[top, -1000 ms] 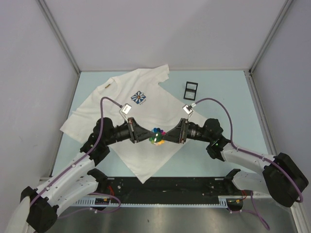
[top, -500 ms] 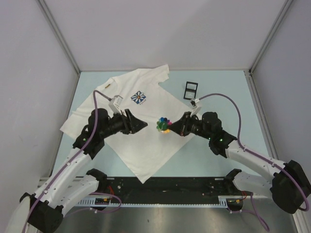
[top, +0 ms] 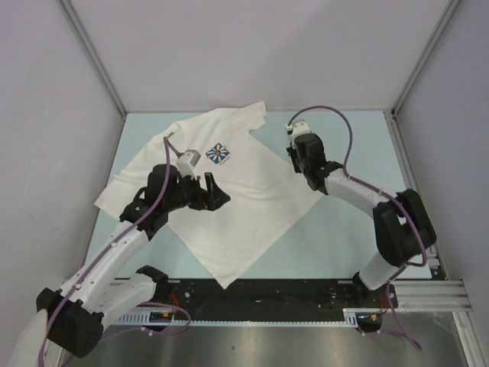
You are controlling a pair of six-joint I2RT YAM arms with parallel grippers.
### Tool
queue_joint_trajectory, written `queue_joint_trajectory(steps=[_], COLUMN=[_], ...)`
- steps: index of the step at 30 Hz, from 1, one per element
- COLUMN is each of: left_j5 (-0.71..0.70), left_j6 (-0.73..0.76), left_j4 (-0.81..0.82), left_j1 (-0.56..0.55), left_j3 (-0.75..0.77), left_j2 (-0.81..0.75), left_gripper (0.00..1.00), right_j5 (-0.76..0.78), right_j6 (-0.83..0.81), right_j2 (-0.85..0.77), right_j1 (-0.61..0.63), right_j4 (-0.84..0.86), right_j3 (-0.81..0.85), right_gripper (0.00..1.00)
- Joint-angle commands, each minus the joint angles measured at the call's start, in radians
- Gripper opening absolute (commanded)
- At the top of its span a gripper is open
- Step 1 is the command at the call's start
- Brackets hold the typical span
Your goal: Remove the brooch from the garment
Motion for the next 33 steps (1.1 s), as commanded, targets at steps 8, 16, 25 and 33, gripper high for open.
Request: queue_joint_trajectory(steps=[8, 16, 25, 33], left_j5=[-0.126, -0.151, -0.146, -0.138], left_j6=[0.126, 0.134, 0.139, 0.137], left_j4=[-0.016, -0.03, -0.03, -0.025], left_j1=[0.005, -0.009, -0.009, -0.003], left_j3=[0.056, 0.056, 0.062, 0.062], left_j2=[-0.027, -0.021, -0.004, 0.0], left_gripper=[0.88, 0.88, 0.88, 0.87], right_j5=[0.22, 0.301, 0.334, 0.337], right_j6=[-0.239, -0.284, -0.334, -0.357], right_j2=[0.353, 0.499, 0.593, 0.645], right_j1=[-0.078, -0.086, -0.09, -0.083], right_j4=[-0.085, -0.116, -0.141, -0.15], right_j3=[0.348, 0.486, 0.601, 0.648], right_gripper=[0.0, 0.0, 0.0, 0.0])
